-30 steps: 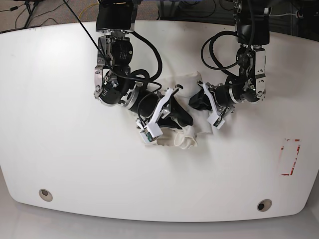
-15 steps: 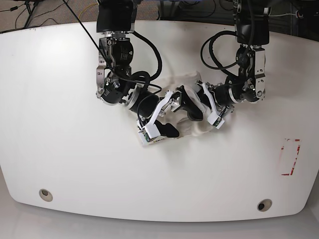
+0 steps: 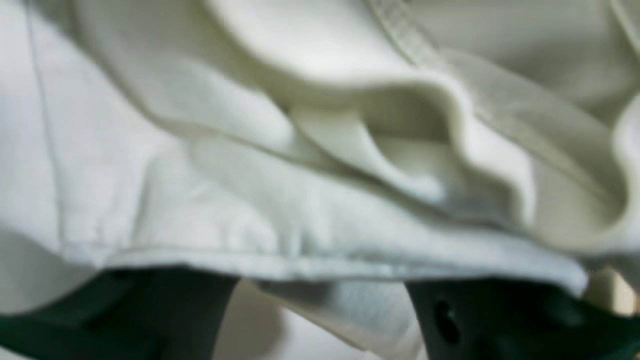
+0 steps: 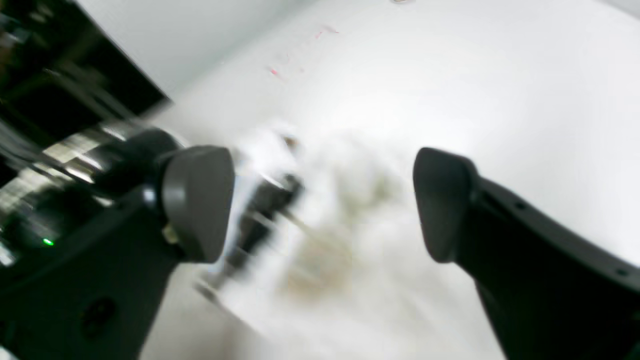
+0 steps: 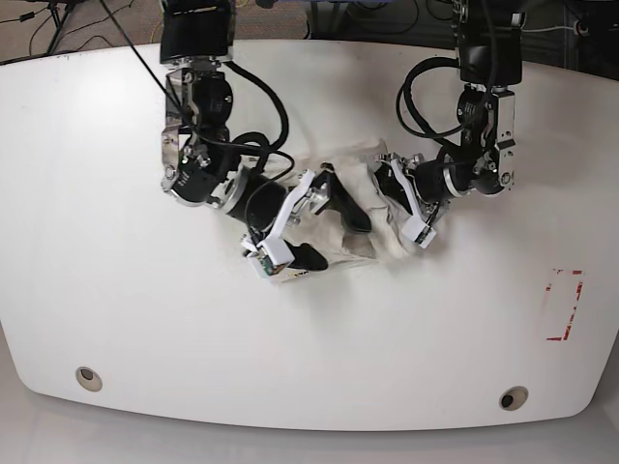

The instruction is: Layout the t-shirt on the table in an organized manner, then fold the t-shirt properly

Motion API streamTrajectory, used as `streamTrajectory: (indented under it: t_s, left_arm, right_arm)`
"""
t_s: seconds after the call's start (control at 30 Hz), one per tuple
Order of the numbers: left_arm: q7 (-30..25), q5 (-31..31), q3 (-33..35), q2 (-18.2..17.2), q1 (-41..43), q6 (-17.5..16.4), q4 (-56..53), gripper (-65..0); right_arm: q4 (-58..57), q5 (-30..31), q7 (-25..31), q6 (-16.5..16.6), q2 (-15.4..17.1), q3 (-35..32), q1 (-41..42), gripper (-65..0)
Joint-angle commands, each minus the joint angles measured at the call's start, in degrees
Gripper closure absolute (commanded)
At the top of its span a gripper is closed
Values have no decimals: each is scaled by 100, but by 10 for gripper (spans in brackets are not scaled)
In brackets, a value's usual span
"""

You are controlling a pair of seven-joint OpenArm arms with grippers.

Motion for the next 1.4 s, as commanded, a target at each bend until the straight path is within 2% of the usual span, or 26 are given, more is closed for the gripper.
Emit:
streamTrajectory:
  t_s: [0.0,0.23,0.33,0.53,0.93,1.13,1.23,1.37]
  left_arm:
    - [454,214,-150,-26,55,106,-48,-262]
    - [454,-243,-519,-26,55,106,172,-376]
    - [454,-436,-554,-87,82,106,401,-382]
    - [454,-1122,-563,-430,82,106,796,-382]
    - [454,-2801,-572,-1564,310,106,1948,-379]
    - [454,-3188,-633,-2347,662,106,2343,-379]
    - [454,-3320,-915,-2698,996,106,2379,-379]
    - [454,-3399,-1758,-3041,1462,106,2379,-379]
  right_arm:
    - [126,82,128,19,171,9,80,-498]
    - [109,73,128,19,523,9,-17,-488]
    - [109,73,128,19,558,17,-78,-488]
    - [109,73,128,19,558,-9,-192,-488]
    - [109,65,137,19,505,-27,-316,-488]
    - [109,65,137,19,505,-27,-307,-488]
    - [109,65,137,28,505,-27,-307,-488]
    - [100,65,155,28,496,-123,-289,-488]
